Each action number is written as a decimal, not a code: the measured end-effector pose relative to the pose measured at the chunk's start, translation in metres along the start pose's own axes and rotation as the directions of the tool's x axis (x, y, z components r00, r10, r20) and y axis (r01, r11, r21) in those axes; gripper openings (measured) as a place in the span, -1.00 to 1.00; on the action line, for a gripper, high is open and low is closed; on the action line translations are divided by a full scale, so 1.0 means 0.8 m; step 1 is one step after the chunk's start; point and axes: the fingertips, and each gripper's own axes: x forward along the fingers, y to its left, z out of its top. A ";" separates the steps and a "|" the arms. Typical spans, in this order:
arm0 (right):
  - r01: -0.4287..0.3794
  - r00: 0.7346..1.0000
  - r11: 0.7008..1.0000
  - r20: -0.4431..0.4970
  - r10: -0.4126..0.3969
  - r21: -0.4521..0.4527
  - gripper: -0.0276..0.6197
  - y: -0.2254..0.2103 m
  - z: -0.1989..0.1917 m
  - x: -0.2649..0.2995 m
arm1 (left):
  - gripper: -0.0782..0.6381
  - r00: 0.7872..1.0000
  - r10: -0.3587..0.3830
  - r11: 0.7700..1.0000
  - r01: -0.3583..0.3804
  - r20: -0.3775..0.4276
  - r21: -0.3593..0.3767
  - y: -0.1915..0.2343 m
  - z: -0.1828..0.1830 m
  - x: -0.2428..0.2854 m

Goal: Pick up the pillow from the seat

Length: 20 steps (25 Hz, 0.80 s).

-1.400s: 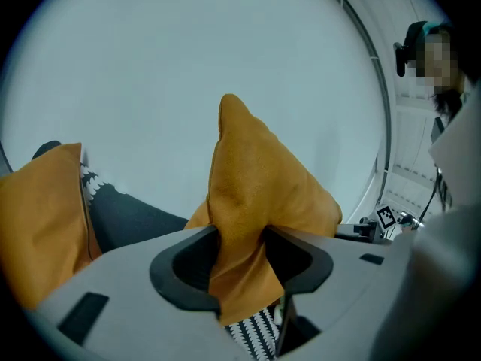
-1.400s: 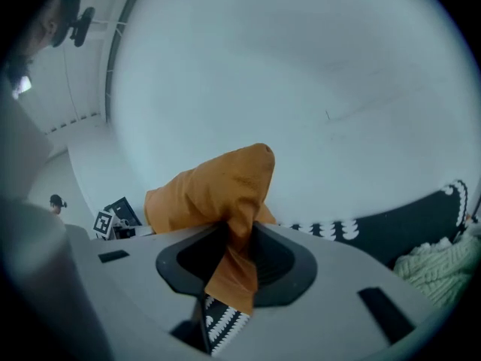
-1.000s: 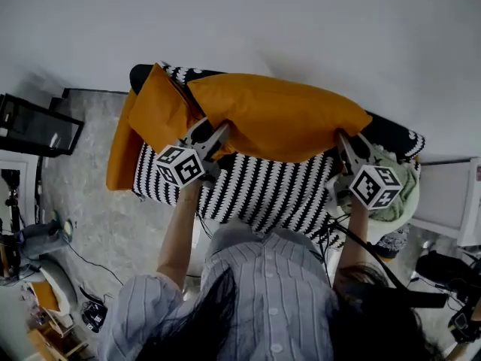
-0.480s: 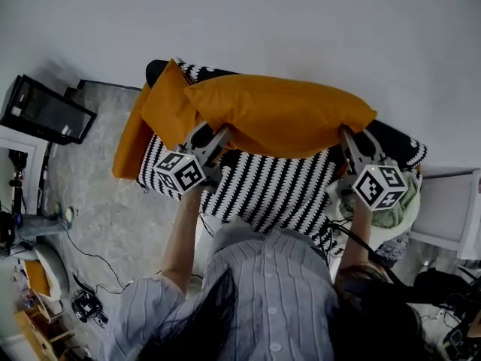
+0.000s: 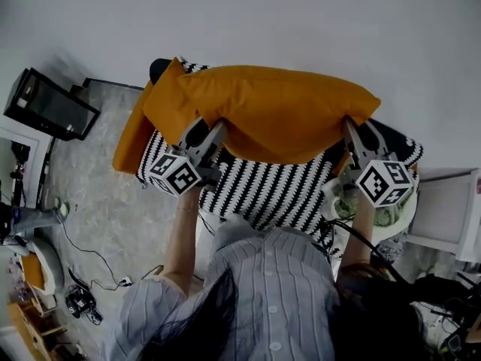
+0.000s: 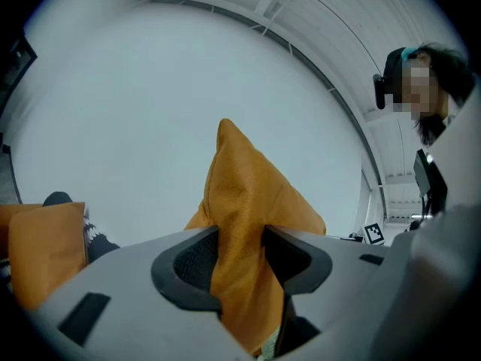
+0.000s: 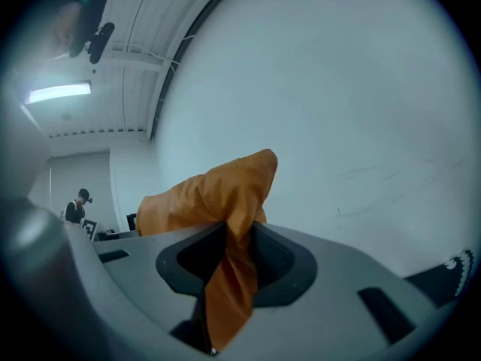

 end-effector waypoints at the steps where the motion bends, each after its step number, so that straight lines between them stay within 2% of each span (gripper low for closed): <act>1: -0.007 1.000 1.000 0.000 0.007 0.007 -0.56 0.000 -0.001 -0.002 | -0.22 1.000 0.003 1.000 -0.003 0.010 0.001 -0.004 0.002 -0.003; 7: -0.077 0.996 0.995 -0.026 0.079 0.069 -0.56 0.021 -0.020 -0.004 | -0.24 0.995 0.071 0.996 -0.067 0.066 -0.063 -0.006 0.004 -0.053; 10: -0.119 0.991 0.989 -0.051 0.124 0.092 -0.57 0.039 -0.038 0.000 | -0.25 0.989 0.134 0.988 -0.128 0.065 -0.086 -0.003 -0.004 -0.086; 20: -0.240 0.958 0.964 -0.130 0.254 0.117 -0.58 0.114 -0.083 0.030 | -0.29 0.953 0.292 0.955 -0.287 0.076 -0.073 0.015 -0.007 -0.192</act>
